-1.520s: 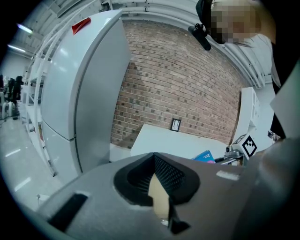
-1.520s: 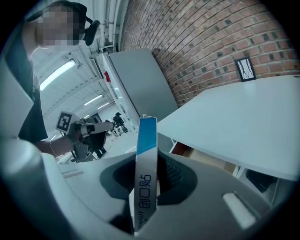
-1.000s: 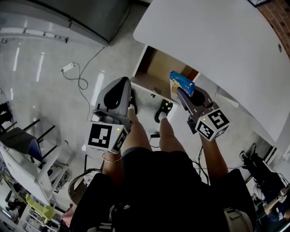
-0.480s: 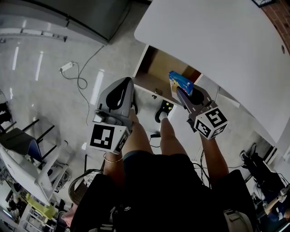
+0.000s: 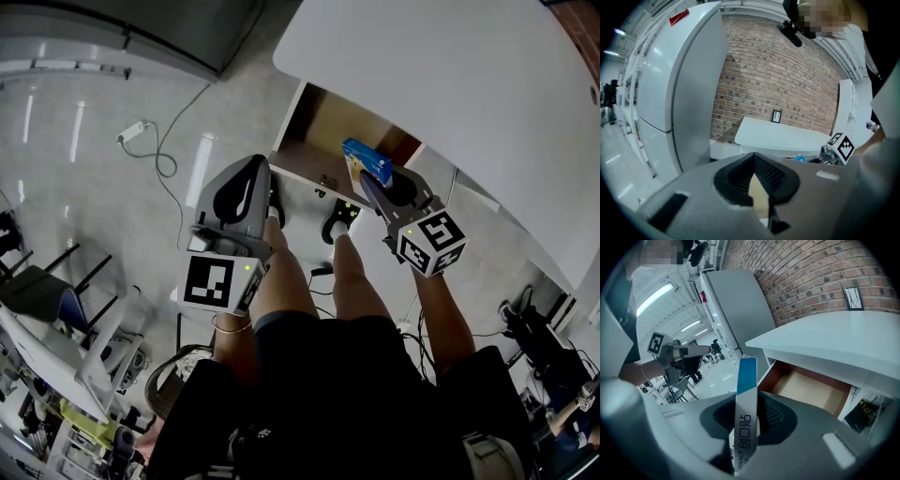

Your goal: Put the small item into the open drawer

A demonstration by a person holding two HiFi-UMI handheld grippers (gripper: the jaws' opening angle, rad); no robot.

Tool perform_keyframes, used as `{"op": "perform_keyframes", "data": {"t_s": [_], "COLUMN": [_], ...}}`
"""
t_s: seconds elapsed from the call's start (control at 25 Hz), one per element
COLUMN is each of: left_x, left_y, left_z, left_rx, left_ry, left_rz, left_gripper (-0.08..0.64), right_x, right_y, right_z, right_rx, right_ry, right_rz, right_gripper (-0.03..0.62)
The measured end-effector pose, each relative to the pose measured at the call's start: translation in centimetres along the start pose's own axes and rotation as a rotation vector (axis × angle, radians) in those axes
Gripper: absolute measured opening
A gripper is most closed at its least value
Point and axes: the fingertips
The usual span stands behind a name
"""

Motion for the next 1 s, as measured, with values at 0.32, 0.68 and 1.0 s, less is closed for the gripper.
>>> {"op": "perform_keyframes", "data": {"t_s": [0.32, 0.68, 1.0], "left_x": [0.5, 0.5, -0.1], "left_y": [0.7, 1.7, 2.7], "left_z": [-1.1, -2.3, -3.0], "left_rx": [-0.046, -0.050, -0.056], "left_ry": [-0.011, -0.013, 0.007], "left_rz": [-0.004, 0.008, 0.034], "left_gripper": [-0.002, -0.002, -0.002], "right_x": [1.5, 3.4, 4.9], "right_y": [-0.9, -1.7, -2.2], "right_z": [-1.2, -3.2, -4.1], "right_rx": [-0.029, -0.039, -0.039], "right_ry": [0.049, 0.100, 0.126], "right_rz": [-0.017, -0.029, -0.029], "right_gripper": [0.083, 0.083, 0.083]}}
Point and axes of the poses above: the fingertips, and each gripper's own axes: x forward along the fingers, y to its left, z out of its top, and after that the axes turned 10 degrees about x, right-handed
